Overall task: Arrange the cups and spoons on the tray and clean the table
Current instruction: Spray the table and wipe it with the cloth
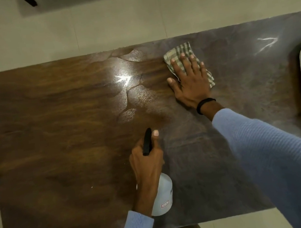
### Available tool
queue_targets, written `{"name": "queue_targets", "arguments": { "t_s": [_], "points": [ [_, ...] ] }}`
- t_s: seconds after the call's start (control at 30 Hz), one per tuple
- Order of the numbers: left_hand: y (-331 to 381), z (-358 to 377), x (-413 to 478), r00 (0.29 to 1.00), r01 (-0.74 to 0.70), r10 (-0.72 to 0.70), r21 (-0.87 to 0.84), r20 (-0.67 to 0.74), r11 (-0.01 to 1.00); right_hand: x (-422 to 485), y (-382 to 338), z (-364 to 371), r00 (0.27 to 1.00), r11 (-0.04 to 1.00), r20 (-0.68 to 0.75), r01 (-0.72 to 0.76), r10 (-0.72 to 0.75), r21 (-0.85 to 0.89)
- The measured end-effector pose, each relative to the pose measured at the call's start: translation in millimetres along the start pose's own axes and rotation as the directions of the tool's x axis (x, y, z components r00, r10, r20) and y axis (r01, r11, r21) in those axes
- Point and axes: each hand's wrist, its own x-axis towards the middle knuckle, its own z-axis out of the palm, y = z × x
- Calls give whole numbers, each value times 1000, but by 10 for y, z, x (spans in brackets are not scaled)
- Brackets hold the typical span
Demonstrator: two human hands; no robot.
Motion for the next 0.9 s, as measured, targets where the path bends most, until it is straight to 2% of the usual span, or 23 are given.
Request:
{"name": "queue_targets", "arguments": {
  "t_s": [0.2,0.33,0.4,0.47,0.57,0.63,0.7,0.77,0.83,0.9],
  "points": [
    [-4,-30,25,999,-4,-1,-89,-49,996,82,-103,-24,998,998,-10,-61,61,1],
    [-26,-78,143,996,15,-27,-137,-86,991,630,-373,-54,993,993,-21,-112,113,23],
    [-48,-119,228,994,17,-30,-128,-101,992,886,-631,-6,999,999,-3,-33,33,2],
    [-63,-166,306,992,21,-34,-104,-122,994,854,-974,93,993,994,32,112,-111,-20],
    [-47,-264,382,985,60,-76,-107,-154,992,126,-1154,202,936,940,92,342,-339,-13],
    [-20,-350,399,985,77,-90,-92,-144,993,-438,-906,198,912,917,100,399,-397,4],
    [-11,-428,411,988,77,-90,-104,-127,992,-627,-518,129,941,947,104,322,-321,3],
    [-19,-477,437,988,72,-84,-96,-130,993,-357,-279,68,984,986,87,160,-156,-40],
    [-27,-510,463,989,59,-70,-89,-128,994,108,-334,-14,999,999,45,-7,9,-37],
    [-51,-519,475,989,54,-68,-104,-133,993,427,-572,-6,995,995,16,-94,94,-12]
  ]
}}
